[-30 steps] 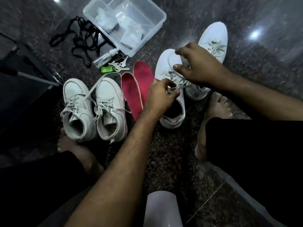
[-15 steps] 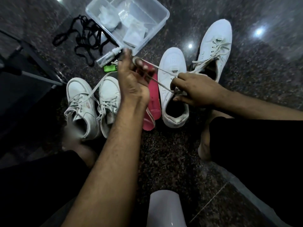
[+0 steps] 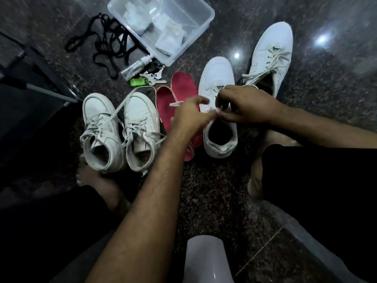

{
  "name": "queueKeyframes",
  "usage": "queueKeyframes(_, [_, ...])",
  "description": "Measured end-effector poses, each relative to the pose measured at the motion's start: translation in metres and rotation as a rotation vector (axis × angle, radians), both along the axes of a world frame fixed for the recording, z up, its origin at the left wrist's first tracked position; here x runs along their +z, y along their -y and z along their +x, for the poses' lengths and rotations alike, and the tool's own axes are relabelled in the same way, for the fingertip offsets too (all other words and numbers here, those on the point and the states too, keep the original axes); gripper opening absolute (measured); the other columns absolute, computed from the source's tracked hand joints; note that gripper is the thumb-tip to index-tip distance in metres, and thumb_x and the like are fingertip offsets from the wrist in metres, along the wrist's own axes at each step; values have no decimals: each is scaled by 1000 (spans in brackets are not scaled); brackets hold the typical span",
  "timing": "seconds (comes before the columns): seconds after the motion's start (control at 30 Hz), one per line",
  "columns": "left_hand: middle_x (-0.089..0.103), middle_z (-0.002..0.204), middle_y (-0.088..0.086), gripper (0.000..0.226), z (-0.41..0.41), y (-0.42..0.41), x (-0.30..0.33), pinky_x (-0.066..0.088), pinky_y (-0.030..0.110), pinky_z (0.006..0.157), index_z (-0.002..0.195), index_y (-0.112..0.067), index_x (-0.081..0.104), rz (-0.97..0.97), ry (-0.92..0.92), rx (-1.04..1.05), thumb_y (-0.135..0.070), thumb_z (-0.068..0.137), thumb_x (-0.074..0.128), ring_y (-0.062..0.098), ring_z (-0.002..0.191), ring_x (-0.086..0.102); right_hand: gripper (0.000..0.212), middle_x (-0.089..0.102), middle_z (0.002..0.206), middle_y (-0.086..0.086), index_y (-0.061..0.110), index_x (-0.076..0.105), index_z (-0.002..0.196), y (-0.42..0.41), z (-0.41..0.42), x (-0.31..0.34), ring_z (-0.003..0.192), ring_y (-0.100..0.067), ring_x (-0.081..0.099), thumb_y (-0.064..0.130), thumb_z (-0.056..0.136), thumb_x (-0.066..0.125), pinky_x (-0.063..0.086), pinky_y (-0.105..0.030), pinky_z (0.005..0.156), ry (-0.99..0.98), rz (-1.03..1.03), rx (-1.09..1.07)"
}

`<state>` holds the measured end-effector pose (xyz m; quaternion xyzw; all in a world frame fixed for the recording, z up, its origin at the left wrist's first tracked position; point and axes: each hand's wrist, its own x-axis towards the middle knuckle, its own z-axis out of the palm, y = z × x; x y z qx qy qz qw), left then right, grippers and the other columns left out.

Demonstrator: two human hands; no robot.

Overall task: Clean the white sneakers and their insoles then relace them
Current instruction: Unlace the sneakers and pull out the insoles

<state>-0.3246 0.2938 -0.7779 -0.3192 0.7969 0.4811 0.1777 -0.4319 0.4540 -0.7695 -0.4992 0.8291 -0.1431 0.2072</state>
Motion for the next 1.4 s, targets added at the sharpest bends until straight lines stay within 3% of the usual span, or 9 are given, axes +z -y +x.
queueKeyframes(0.2, [63,108,0,40,4,-16,0,51,39,84,118,-31,63,-356,-138,-187,-38,80,74,22,99,62,27,64,101,1,25,69,112,2,-6,7,94,-25,64,37,88,68,49,-35,60,-158,39,110])
queueKeyframes(0.43, [67,94,3,41,9,-27,-4,47,39,67,119,-22,55,-372,-340,-60,-9,81,61,26,82,63,32,59,98,-7,15,63,100,19,2,0,94,-32,61,42,83,58,45,-40,70,-358,145,-72])
queueKeyframes(0.57, [62,95,8,39,6,-27,-4,49,48,74,118,-23,57,-423,-291,-129,-9,82,58,33,88,61,34,57,111,-11,14,59,110,34,5,-5,104,-35,57,39,89,49,46,-44,74,-278,272,-192])
queueKeyframes(0.77, [57,101,5,34,-3,-20,4,45,39,75,109,-31,59,-471,-100,-132,-10,83,55,34,90,62,22,63,103,-14,15,68,101,27,-24,3,95,-37,62,12,83,54,46,-38,73,-123,175,-351])
queueKeyframes(0.87, [58,101,1,25,2,-9,2,44,34,72,89,-33,63,-425,-44,-48,-10,79,56,29,85,62,26,69,85,-8,16,69,86,12,-56,15,76,-24,69,4,76,48,51,-31,63,131,-63,-753])
queueKeyframes(1.0, [62,79,-4,25,6,4,-9,58,45,61,68,-37,54,-45,-70,268,-23,57,73,33,70,69,23,66,70,-1,20,61,81,11,-85,42,50,-11,59,7,91,45,42,-17,47,869,-583,-1308])
queueKeyframes(1.17, [60,69,5,41,4,3,2,42,24,42,70,-28,45,304,-245,527,-30,72,87,31,66,67,22,65,74,1,19,60,85,16,-78,45,58,-11,60,17,95,40,46,-19,54,1281,-807,-1279])
queueKeyframes(1.27, [62,77,0,30,-5,11,12,44,24,53,75,-23,56,452,-307,872,-43,83,77,20,69,56,19,64,75,1,19,63,88,25,-59,32,60,-10,59,8,88,47,46,-19,54,1055,-574,-1142])
queueKeyframes(1.4, [62,75,5,33,-12,36,22,52,33,72,71,-17,54,979,-626,1204,-39,93,63,22,73,63,24,68,88,-3,13,72,99,19,-48,14,80,-14,63,3,86,54,40,-22,71,248,-92,-650])
